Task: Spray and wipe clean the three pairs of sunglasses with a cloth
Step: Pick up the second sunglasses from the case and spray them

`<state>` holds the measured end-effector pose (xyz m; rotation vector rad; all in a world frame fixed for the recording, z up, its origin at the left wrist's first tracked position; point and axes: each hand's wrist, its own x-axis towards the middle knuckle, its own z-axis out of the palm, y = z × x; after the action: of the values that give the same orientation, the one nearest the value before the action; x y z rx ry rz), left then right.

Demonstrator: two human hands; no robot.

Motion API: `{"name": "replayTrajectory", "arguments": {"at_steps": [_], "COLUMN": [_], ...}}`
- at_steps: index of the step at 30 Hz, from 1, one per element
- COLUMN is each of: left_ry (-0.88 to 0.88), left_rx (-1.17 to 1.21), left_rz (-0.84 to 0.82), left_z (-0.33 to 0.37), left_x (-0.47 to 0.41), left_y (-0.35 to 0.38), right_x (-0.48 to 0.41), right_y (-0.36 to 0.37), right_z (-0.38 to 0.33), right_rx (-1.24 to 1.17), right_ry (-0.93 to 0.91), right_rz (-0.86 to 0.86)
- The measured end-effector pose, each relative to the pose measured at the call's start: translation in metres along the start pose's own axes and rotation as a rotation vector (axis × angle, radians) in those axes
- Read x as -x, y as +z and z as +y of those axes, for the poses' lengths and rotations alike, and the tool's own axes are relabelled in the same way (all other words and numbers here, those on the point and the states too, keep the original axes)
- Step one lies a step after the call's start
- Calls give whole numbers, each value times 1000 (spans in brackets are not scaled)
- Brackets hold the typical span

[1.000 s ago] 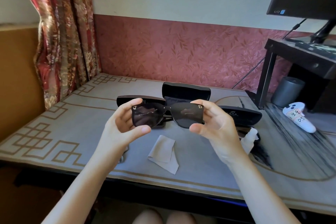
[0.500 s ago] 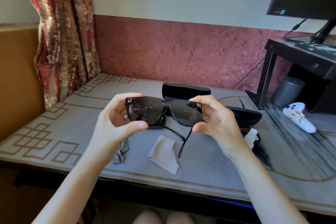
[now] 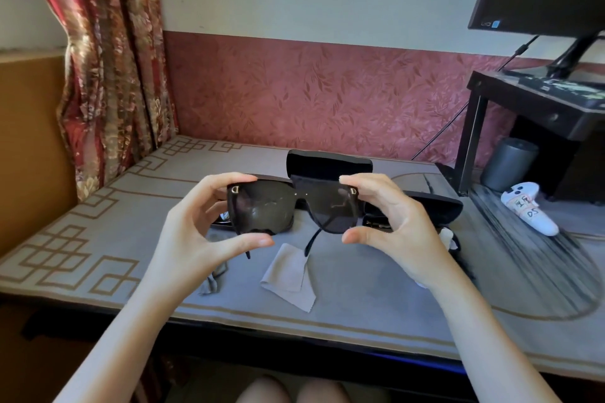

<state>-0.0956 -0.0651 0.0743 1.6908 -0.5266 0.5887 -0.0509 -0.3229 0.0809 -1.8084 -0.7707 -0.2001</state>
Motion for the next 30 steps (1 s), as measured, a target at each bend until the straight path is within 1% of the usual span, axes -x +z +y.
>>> {"name": "replayTrajectory", "arguments": {"at_steps": [2, 3, 6, 8, 9, 10, 12, 14, 17, 19, 20, 22, 24, 25, 28, 30], "left_ry": [20, 26, 49, 62, 63, 63, 62, 68, 60, 57, 60, 64, 65, 66, 56, 60], "left_rx": [11, 11, -1, -12, -16, -22, -28, -27, -8, -3, -3, 2, 2, -5, -9, -14], "left_rz": [6, 6, -8, -19, -25, -30, -34, -33, -18, -8, -5, 6, 19, 24, 46, 52], "left_z": [1, 1, 3, 2, 2, 2, 1, 1, 0, 0, -1, -1, -1, -1, -1, 1], "left_x": [1, 1, 3, 4, 4, 5, 6, 7, 9, 11, 11, 11, 11, 10, 9, 8], "left_y": [3, 4, 9, 13, 15, 17, 21, 24, 26, 25, 25, 23, 20, 19, 17, 15], "right_x": [9, 15, 34, 46, 52, 56, 64, 70, 73, 72, 70, 65, 59, 55, 49, 48], "right_y": [-7, -11, -25, -31, -31, -31, -27, -21, -15, -11, -8, -5, 0, 3, 13, 17], "right_z": [-3, -4, 1, 12, 16, 22, 34, 47, 57, 56, 52, 44, 32, 24, 8, 7], "right_rx": [166, 235, 416, 378, 299, 216, 135, 164, 222, 174, 75, -221, -528, -630, -820, -899], "right_ry": [-10, -15, -13, 101, 188, 286, 459, 560, 577, 560, 542, 472, 431, 426, 444, 439], "right_rz": [43, 106, 416, 634, 709, 743, 699, 616, 563, 550, 536, 476, 386, 327, 171, 114]}}
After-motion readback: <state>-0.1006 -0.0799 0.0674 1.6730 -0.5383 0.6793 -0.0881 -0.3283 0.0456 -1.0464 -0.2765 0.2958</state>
